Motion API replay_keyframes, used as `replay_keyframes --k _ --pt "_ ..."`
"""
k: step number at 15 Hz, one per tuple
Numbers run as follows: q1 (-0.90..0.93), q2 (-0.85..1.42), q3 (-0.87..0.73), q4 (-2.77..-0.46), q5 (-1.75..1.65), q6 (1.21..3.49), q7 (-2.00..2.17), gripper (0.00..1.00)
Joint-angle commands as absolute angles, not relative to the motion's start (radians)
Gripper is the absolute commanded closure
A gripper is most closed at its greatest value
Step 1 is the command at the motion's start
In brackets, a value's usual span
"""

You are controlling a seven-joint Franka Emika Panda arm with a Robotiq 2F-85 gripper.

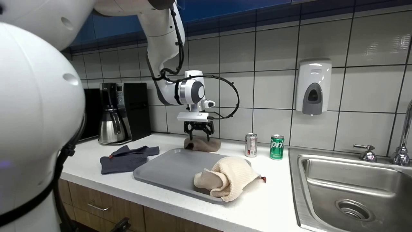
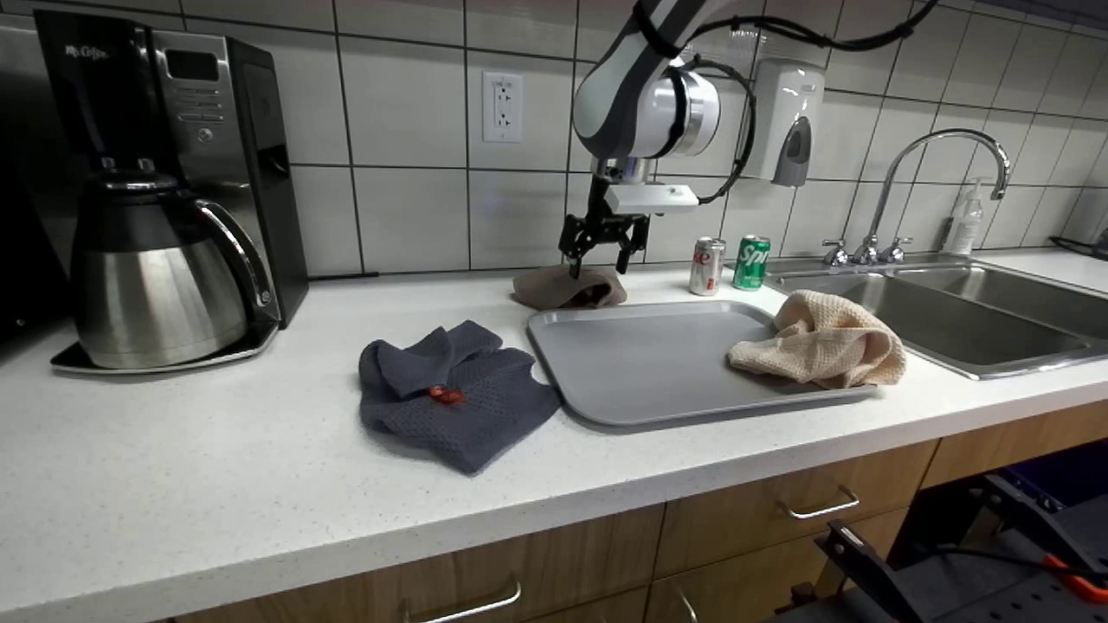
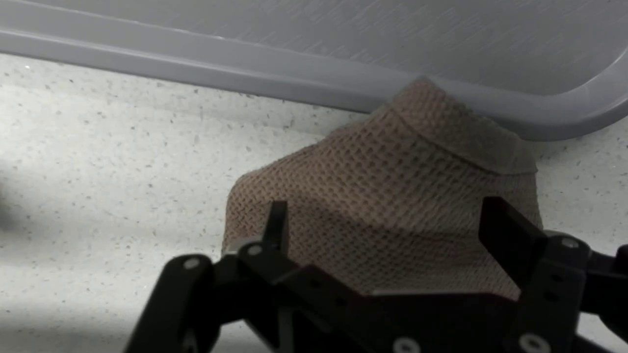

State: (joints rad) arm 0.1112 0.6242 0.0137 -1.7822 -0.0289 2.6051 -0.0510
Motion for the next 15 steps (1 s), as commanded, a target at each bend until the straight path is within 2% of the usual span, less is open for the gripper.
replay_keyframes --k 1,15 --pt "0.123 0.674 0.007 -1.7 -0.056 2.551 -0.014 0.0" --pt "0.121 0.736 0.015 -1.654 -0.05 2.536 -0.027 0.0"
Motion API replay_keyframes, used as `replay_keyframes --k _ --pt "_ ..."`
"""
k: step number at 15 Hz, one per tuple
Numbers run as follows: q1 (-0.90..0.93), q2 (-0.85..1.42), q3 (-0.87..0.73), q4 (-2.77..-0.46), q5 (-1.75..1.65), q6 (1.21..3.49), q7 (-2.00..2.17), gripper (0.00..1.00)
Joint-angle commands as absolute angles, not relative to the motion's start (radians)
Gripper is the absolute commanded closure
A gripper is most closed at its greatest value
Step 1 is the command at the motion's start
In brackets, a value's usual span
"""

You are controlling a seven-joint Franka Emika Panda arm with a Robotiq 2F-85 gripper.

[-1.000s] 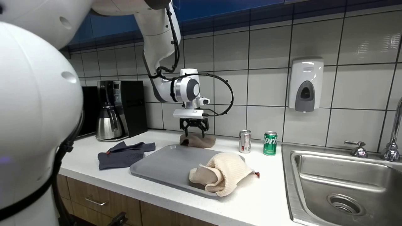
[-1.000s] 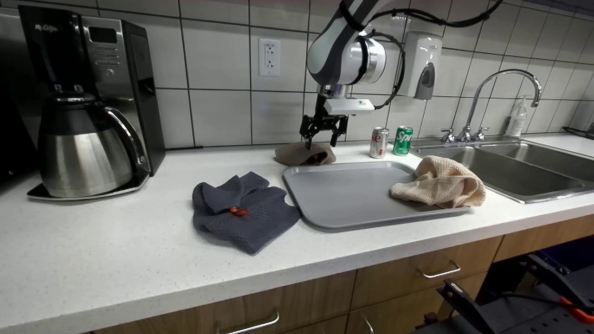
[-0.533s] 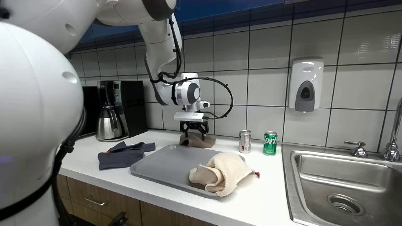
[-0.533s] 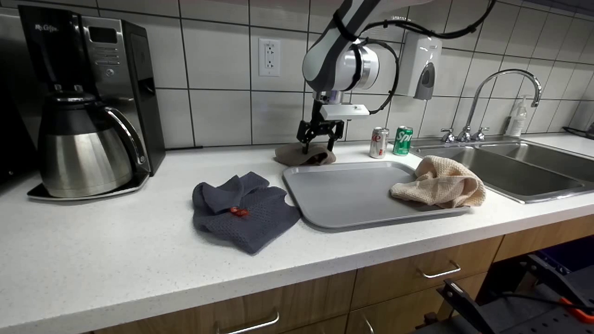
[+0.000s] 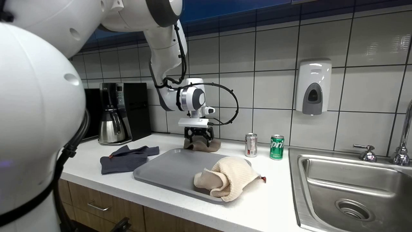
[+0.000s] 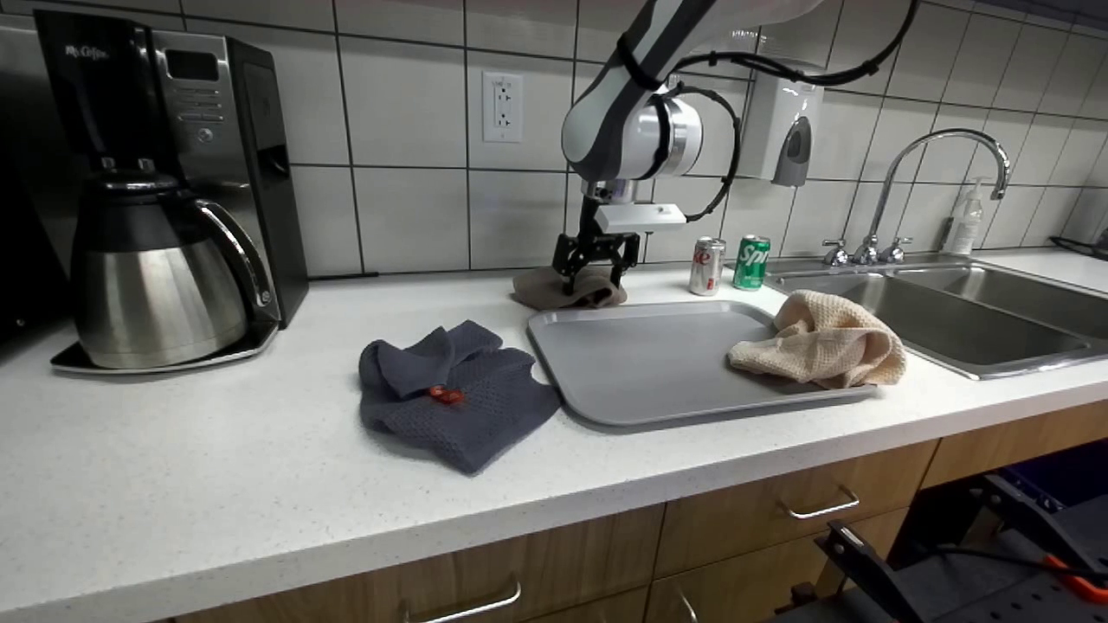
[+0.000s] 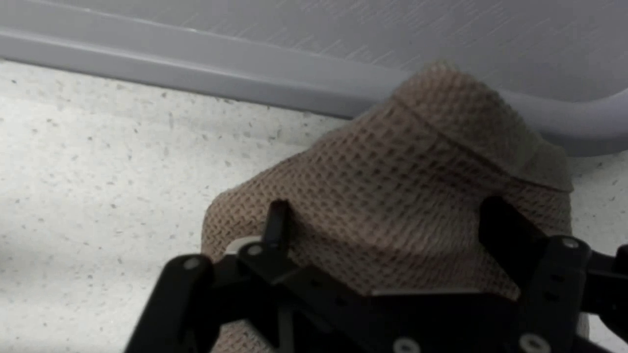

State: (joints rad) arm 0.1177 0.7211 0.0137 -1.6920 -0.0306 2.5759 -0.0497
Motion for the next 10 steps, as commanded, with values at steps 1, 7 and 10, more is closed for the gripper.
replay_keyframes --k 1,7,10 --pt "0.12 0.737 0.017 -1.654 -0.047 2.533 -0.029 0.0" --pt "0.119 0.74 0.018 -1.655 -0.048 2.537 -0.033 0.26" --pt "0.119 0.741 0.019 -1.654 -0.047 2.536 -0.032 0.51"
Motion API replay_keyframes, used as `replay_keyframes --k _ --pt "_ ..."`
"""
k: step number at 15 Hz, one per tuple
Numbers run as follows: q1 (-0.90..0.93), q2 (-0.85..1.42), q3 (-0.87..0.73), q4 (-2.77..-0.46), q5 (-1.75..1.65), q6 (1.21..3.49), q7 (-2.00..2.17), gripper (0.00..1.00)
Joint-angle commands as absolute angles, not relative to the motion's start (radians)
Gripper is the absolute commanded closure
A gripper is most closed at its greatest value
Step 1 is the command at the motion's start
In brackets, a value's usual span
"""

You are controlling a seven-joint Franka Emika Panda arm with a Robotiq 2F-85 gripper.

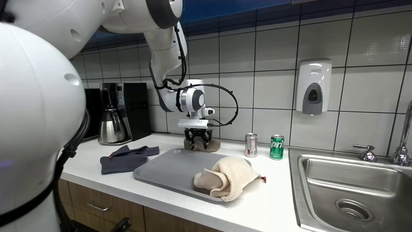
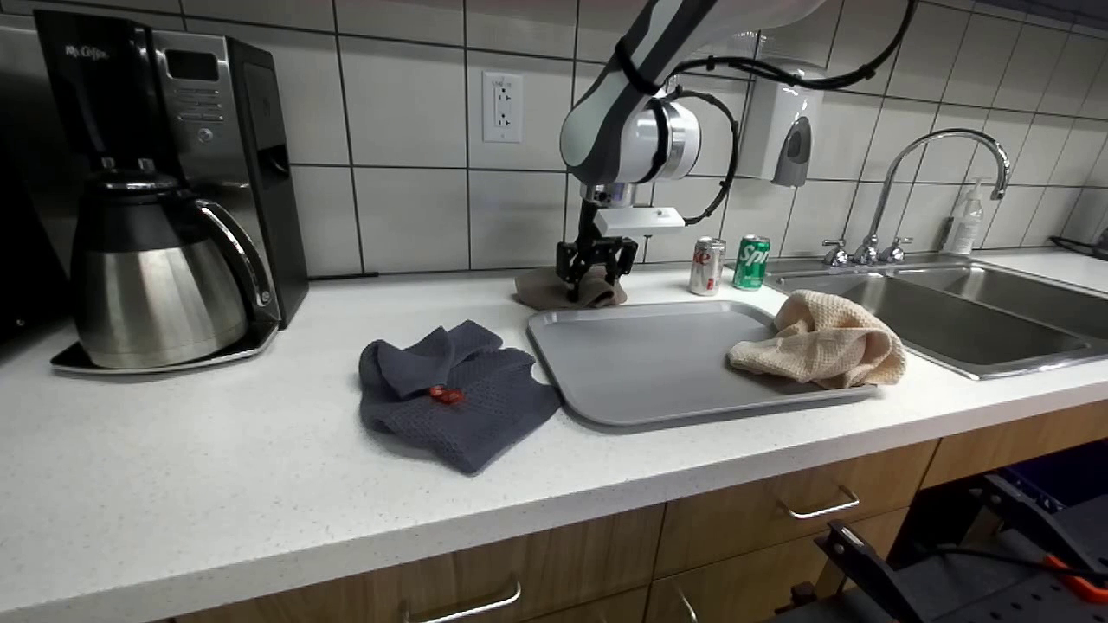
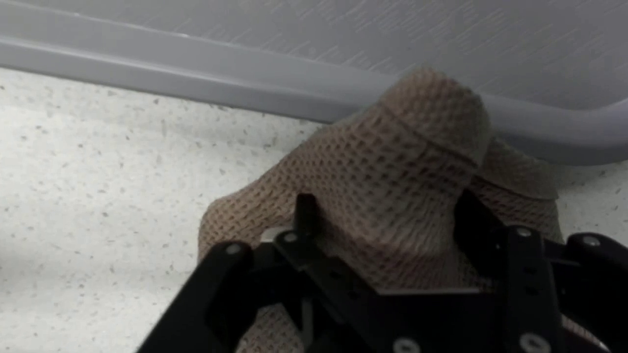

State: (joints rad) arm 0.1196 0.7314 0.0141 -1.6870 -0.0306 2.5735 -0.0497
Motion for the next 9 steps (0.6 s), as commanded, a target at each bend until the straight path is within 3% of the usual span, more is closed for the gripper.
replay_keyframes --k 1,6,9 --pt "0.117 0.74 0.022 -1.654 -0.044 2.533 -0.034 0.58" --pt "0.116 0.737 0.02 -1.652 -0.046 2.535 -0.036 0.97" --pt "0.112 0.727 0.023 -1.656 -0.043 2.536 -0.04 1.0"
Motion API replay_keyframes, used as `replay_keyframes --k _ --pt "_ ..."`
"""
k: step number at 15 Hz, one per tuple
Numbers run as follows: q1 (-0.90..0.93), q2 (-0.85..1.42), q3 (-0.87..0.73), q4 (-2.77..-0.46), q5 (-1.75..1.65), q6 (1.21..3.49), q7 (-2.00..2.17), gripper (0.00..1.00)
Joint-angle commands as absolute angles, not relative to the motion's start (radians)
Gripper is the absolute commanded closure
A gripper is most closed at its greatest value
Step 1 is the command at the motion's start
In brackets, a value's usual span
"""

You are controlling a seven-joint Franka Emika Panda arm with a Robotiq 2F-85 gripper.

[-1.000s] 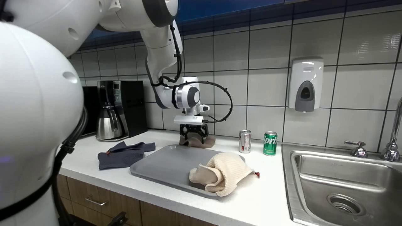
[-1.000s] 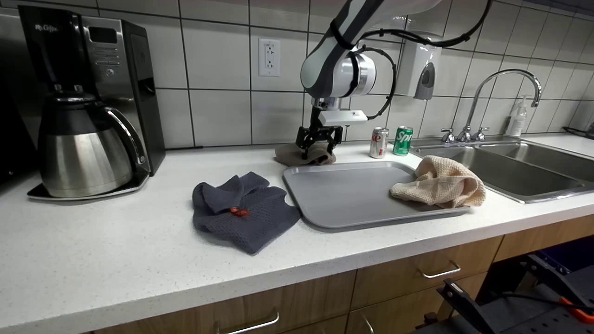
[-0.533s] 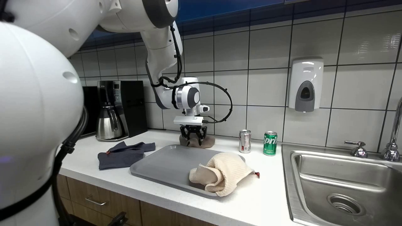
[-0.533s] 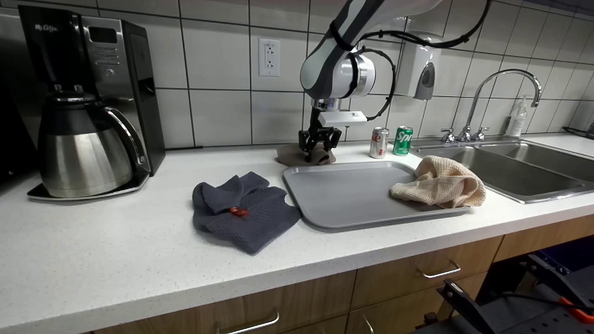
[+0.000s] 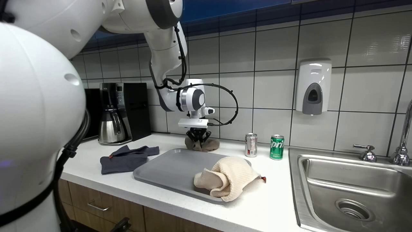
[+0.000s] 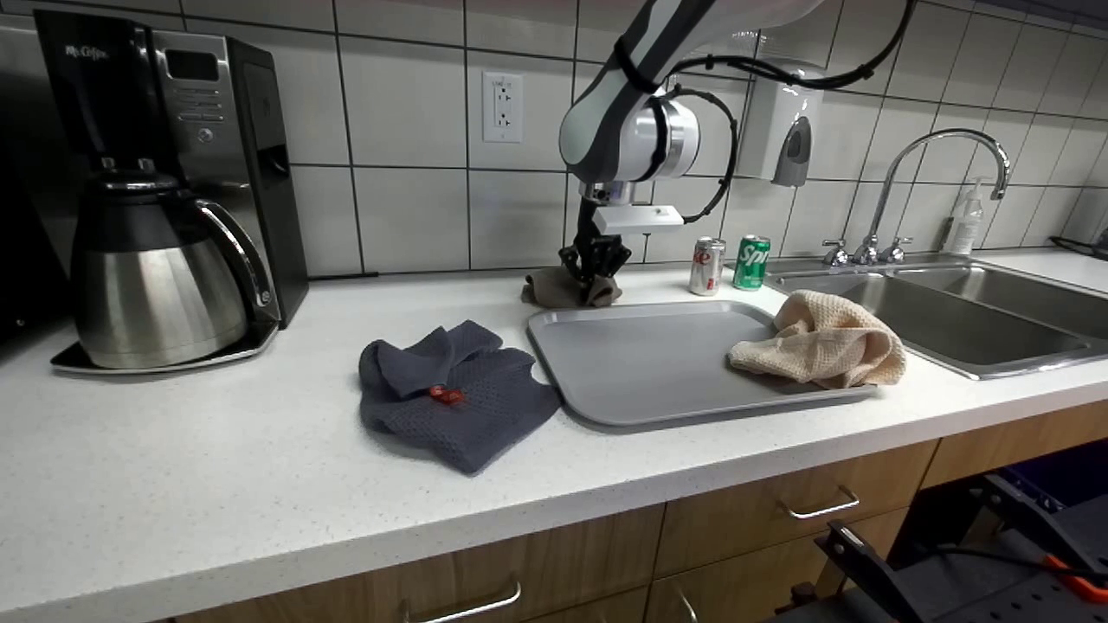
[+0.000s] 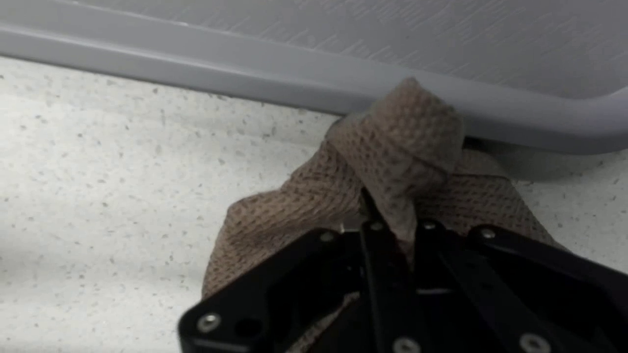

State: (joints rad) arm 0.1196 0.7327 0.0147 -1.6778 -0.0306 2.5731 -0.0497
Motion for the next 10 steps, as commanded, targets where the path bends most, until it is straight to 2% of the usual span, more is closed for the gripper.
replay_keyframes --k 1,10 --pt "0.11 0.72 0.025 -1.66 -0.042 2.538 -0.043 0.99" --pt "0.092 0.613 0.043 -1.715 -0.031 2.58 -0.072 0.99"
